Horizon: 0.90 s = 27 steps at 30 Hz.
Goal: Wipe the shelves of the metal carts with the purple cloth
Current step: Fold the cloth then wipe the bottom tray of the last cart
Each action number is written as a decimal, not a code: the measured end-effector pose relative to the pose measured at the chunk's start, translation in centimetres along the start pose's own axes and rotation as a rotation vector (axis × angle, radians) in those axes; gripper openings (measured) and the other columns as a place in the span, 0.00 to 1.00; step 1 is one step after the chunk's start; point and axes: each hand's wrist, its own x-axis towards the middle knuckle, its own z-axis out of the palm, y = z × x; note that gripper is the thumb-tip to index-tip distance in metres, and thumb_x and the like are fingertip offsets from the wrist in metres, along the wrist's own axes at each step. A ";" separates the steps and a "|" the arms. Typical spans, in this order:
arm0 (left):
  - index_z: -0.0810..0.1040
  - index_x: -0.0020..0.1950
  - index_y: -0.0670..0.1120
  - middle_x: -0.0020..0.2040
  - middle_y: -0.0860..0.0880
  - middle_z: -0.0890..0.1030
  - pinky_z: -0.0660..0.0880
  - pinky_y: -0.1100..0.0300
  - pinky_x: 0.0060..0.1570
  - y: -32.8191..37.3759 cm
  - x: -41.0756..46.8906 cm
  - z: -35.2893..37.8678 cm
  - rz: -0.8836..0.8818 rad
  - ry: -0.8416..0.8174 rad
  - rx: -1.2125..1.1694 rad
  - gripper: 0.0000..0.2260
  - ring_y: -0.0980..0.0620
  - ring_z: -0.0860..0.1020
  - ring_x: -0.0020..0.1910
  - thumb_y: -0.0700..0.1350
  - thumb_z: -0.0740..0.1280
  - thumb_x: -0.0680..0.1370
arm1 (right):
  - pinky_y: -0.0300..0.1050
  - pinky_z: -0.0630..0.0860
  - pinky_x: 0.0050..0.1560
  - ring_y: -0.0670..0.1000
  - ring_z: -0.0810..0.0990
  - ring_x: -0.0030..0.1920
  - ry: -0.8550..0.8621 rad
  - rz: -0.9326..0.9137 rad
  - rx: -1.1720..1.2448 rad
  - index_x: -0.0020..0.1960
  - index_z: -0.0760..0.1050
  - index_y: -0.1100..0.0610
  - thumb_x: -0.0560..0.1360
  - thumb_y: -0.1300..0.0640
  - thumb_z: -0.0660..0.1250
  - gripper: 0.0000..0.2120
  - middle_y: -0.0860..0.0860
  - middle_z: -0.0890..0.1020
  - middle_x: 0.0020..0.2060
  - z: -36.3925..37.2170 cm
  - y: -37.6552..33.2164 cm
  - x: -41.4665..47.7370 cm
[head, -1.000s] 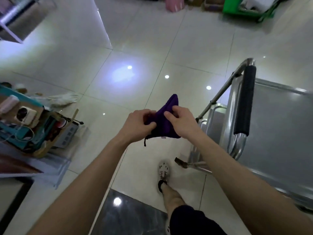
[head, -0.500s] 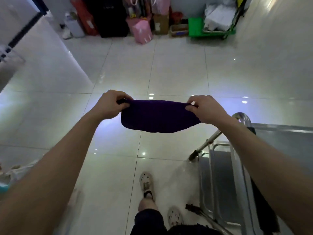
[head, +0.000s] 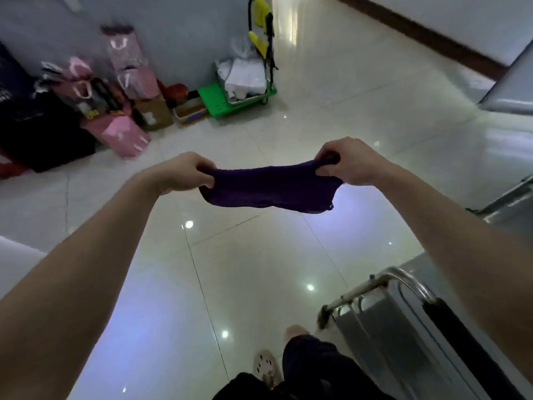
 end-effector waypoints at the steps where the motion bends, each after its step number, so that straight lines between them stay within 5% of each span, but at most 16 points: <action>1: 0.83 0.53 0.56 0.50 0.50 0.87 0.76 0.58 0.48 1.2 2.5 -0.7 0.033 0.017 -0.013 0.13 0.52 0.83 0.54 0.37 0.67 0.83 | 0.45 0.77 0.43 0.50 0.82 0.47 0.009 0.007 -0.018 0.54 0.83 0.50 0.81 0.56 0.73 0.03 0.46 0.84 0.46 -0.8 0.7 1.2; 5: 0.84 0.53 0.53 0.50 0.49 0.88 0.78 0.52 0.52 5.5 12.2 -2.6 0.156 0.020 -0.124 0.09 0.48 0.85 0.53 0.47 0.64 0.86 | 0.48 0.76 0.39 0.58 0.83 0.46 0.037 0.114 -0.041 0.55 0.80 0.55 0.85 0.53 0.64 0.08 0.52 0.83 0.47 -2.7 4.2 6.3; 9: 0.86 0.55 0.47 0.53 0.45 0.87 0.74 0.51 0.56 8.9 21.5 -4.4 0.264 -0.007 -0.101 0.13 0.51 0.83 0.51 0.53 0.66 0.88 | 0.48 0.79 0.24 0.56 0.85 0.36 0.118 0.220 0.153 0.50 0.81 0.51 0.83 0.36 0.64 0.20 0.54 0.83 0.41 -4.7 8.7 11.0; 13: 0.88 0.48 0.48 0.44 0.50 0.87 0.77 0.57 0.50 12.6 29.2 -6.5 0.314 -0.099 -0.098 0.02 0.56 0.83 0.45 0.43 0.78 0.80 | 0.50 0.81 0.32 0.51 0.83 0.35 0.225 0.235 0.192 0.49 0.83 0.49 0.85 0.43 0.66 0.13 0.53 0.82 0.41 -7.2 13.3 14.3; 17: 0.83 0.49 0.39 0.45 0.40 0.85 0.80 0.48 0.53 18.3 36.6 -6.5 0.357 -0.155 -0.029 0.10 0.45 0.83 0.47 0.30 0.81 0.73 | 0.48 0.79 0.36 0.50 0.82 0.39 0.305 0.273 0.170 0.48 0.84 0.50 0.82 0.49 0.73 0.07 0.50 0.82 0.43 -10.6 17.3 16.1; 20: 0.82 0.51 0.43 0.46 0.41 0.86 0.80 0.50 0.48 23.4 42.5 -5.6 0.406 -0.295 0.011 0.15 0.45 0.84 0.47 0.30 0.81 0.71 | 0.43 0.75 0.36 0.49 0.80 0.37 0.391 0.339 0.225 0.46 0.85 0.53 0.79 0.50 0.78 0.07 0.49 0.84 0.41 -13.3 20.8 16.8; 23: 0.86 0.51 0.46 0.46 0.45 0.87 0.78 0.55 0.47 29.1 48.5 -3.7 0.478 -0.458 0.034 0.19 0.50 0.84 0.45 0.46 0.88 0.66 | 0.46 0.78 0.29 0.51 0.79 0.33 0.466 0.449 0.333 0.44 0.84 0.54 0.77 0.51 0.80 0.09 0.49 0.83 0.36 -15.3 24.8 17.3; 27: 0.88 0.49 0.48 0.44 0.51 0.86 0.73 0.58 0.46 36.7 56.2 0.2 0.602 -0.588 0.100 0.23 0.56 0.81 0.43 0.68 0.79 0.71 | 0.58 0.80 0.27 0.57 0.80 0.33 0.529 0.621 0.404 0.43 0.83 0.50 0.76 0.44 0.80 0.12 0.54 0.83 0.37 -17.7 30.0 17.5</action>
